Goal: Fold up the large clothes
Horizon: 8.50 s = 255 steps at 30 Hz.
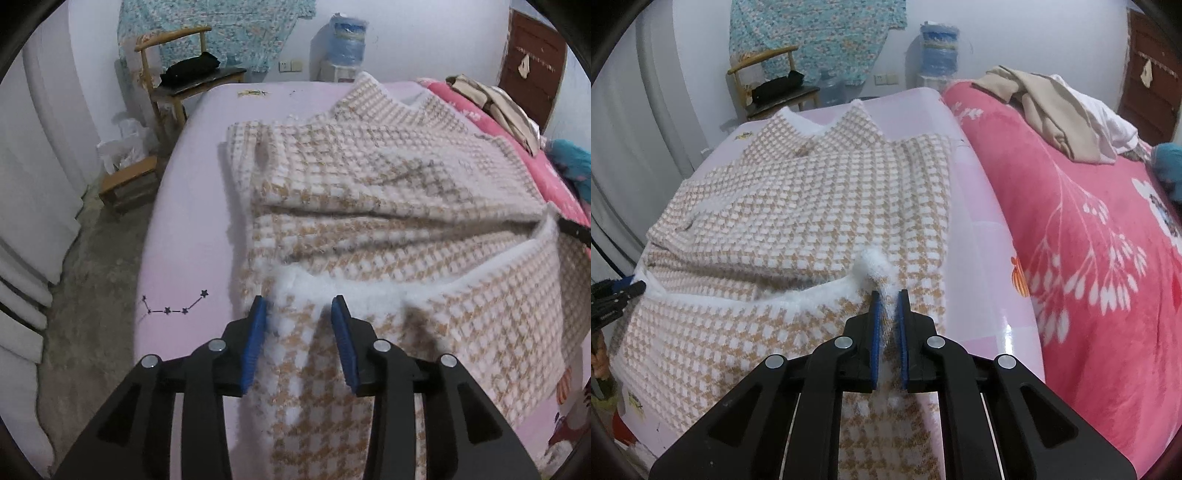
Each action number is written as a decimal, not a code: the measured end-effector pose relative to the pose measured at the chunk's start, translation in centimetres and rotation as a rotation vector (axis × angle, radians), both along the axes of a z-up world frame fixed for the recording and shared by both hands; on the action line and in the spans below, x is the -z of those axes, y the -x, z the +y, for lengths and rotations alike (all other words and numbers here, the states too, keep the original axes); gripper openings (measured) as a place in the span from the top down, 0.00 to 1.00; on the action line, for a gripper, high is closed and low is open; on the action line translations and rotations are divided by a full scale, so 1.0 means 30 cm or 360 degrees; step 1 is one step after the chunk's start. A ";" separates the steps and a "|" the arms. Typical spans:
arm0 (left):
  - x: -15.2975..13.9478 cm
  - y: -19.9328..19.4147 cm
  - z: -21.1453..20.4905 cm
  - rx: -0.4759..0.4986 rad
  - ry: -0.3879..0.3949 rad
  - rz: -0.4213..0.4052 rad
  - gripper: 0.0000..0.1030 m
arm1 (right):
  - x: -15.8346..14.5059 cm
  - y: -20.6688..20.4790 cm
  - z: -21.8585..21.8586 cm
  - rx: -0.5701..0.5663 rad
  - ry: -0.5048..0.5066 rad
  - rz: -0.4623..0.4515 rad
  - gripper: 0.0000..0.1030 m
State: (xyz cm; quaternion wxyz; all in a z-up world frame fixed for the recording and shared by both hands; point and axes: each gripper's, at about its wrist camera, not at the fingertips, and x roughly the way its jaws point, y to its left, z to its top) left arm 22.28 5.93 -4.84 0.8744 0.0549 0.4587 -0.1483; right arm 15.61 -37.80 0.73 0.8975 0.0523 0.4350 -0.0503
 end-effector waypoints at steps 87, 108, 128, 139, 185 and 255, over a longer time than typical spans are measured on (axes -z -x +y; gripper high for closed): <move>-0.022 0.103 -0.241 0.0389 0.0402 0.0040 0.82 | 0.048 -0.020 0.383 -0.0449 -0.0200 0.0091 0.84; 0.002 0.031 0.101 -0.0018 0.0500 0.0068 0.81 | 0.077 0.006 -0.022 0.0196 -0.0306 0.0053 0.81; 0.002 0.352 -0.136 0.0554 0.0355 0.0064 0.66 | 0.112 0.134 0.497 -0.0634 0.0003 0.0151 0.59; 0.026 0.283 0.040 0.0251 0.0359 0.0113 0.61 | 0.176 0.183 0.278 -0.0214 0.0019 0.0220 0.43; -0.063 -1.144 -0.568 0.0015 0.0446 0.0398 0.46 | 0.042 -1.211 -0.158 0.0017 -0.0732 0.0393 0.54; -0.170 -0.507 -0.453 0.0701 0.0271 -0.0056 0.84 | -0.128 -0.639 0.112 -0.0473 -0.0294 0.0243 0.80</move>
